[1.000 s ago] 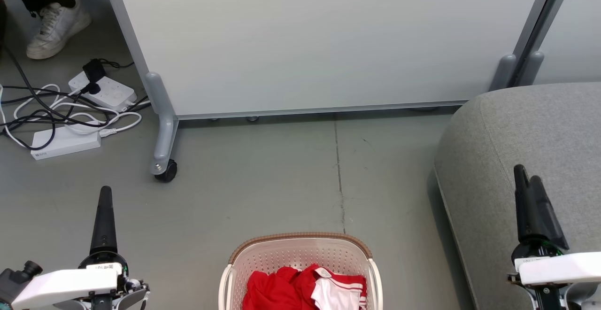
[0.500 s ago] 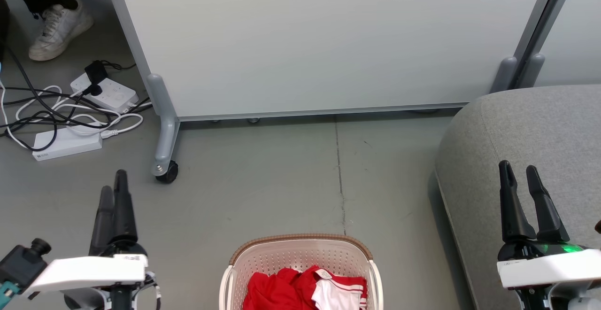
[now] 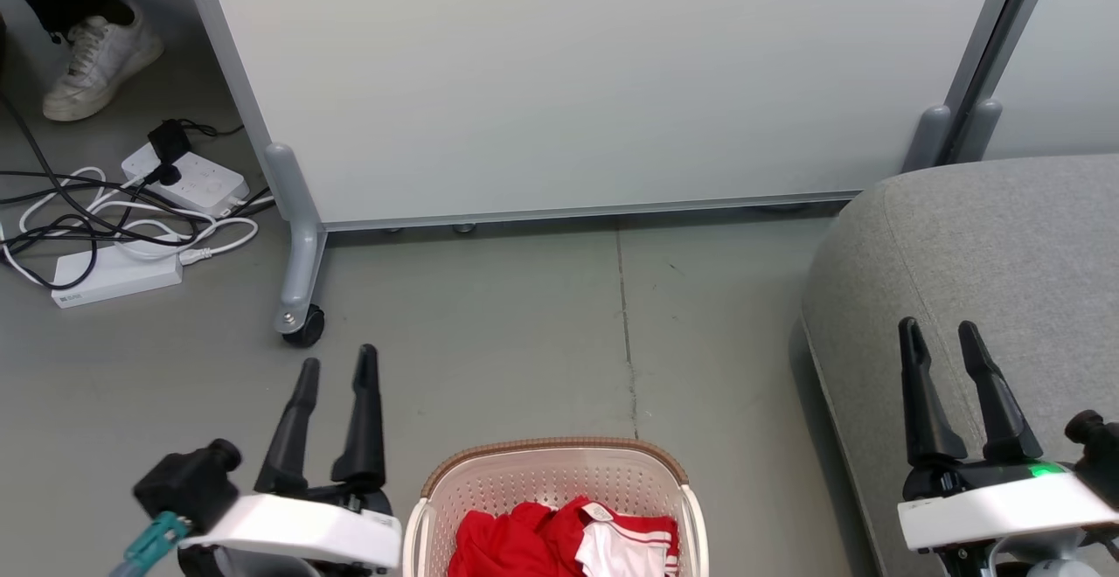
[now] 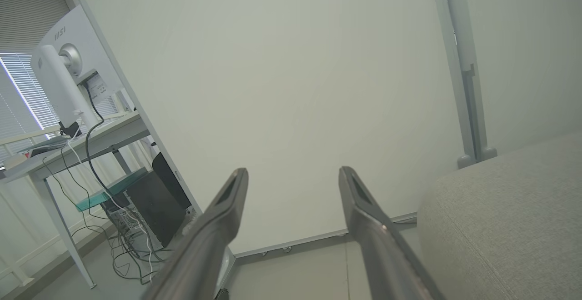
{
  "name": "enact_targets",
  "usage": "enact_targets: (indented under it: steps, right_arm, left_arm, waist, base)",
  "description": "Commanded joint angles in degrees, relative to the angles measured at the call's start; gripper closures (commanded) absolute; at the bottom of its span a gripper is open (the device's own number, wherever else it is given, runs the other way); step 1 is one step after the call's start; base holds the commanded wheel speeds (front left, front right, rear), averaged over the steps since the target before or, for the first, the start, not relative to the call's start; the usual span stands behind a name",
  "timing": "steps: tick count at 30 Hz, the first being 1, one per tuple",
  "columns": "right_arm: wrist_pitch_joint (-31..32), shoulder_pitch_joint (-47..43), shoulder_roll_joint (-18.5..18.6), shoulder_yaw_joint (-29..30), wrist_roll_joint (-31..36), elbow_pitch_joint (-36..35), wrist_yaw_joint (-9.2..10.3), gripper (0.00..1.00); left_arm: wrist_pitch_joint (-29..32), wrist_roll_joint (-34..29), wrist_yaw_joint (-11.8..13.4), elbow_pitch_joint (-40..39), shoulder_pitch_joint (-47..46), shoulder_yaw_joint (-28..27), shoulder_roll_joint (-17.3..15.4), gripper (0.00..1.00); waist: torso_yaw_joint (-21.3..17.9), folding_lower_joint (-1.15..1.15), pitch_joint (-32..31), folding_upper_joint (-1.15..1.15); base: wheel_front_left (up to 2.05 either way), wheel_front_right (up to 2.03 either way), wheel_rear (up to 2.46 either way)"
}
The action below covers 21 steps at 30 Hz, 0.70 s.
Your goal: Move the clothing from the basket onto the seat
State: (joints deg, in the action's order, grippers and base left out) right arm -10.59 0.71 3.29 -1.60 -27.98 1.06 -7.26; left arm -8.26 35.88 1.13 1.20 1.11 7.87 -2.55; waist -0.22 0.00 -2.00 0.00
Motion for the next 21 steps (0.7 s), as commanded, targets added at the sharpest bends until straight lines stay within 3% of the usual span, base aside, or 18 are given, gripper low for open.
enact_targets:
  steps: [1, 7, 14, 21]
  right_arm:
    - [-0.4, 1.2, 0.1, 0.0, 1.2, -0.1, -0.24, 0.0]
    - [-1.0, 1.3, 0.1, 0.0, 1.7, 3.7, -0.26, 0.0]
    - [-1.7, 1.8, 0.0, -0.6, 4.9, 5.8, -0.28, 0.0]
    - [-2.4, 2.5, -0.1, -1.3, 7.7, 7.7, -0.28, 0.0]
  left_arm:
    - [-0.4, -1.8, 0.5, -0.2, -0.1, 0.6, -0.3, 0.0]
    - [-1.4, -10.0, 3.3, 2.2, 0.3, 4.8, -0.3, 0.0]
    - [-2.5, -15.3, 7.1, 4.8, 0.4, 7.8, -0.3, 0.0]
    - [-3.4, -19.4, 8.4, 6.0, 0.4, 9.5, -0.3, 0.0]
  waist:
    - [0.0, 0.0, 0.0, 0.0]
    - [0.1, 0.0, -0.3, 0.0]
    - [0.0, 0.0, -0.6, 0.0]
    - [-0.1, 0.0, -0.7, 0.0]
  base:
    - [0.0, 0.0, 0.0]
    - [0.0, 0.0, 0.0]
    - [0.0, 0.0, 0.0]
    - [0.0, 0.0, 0.0]
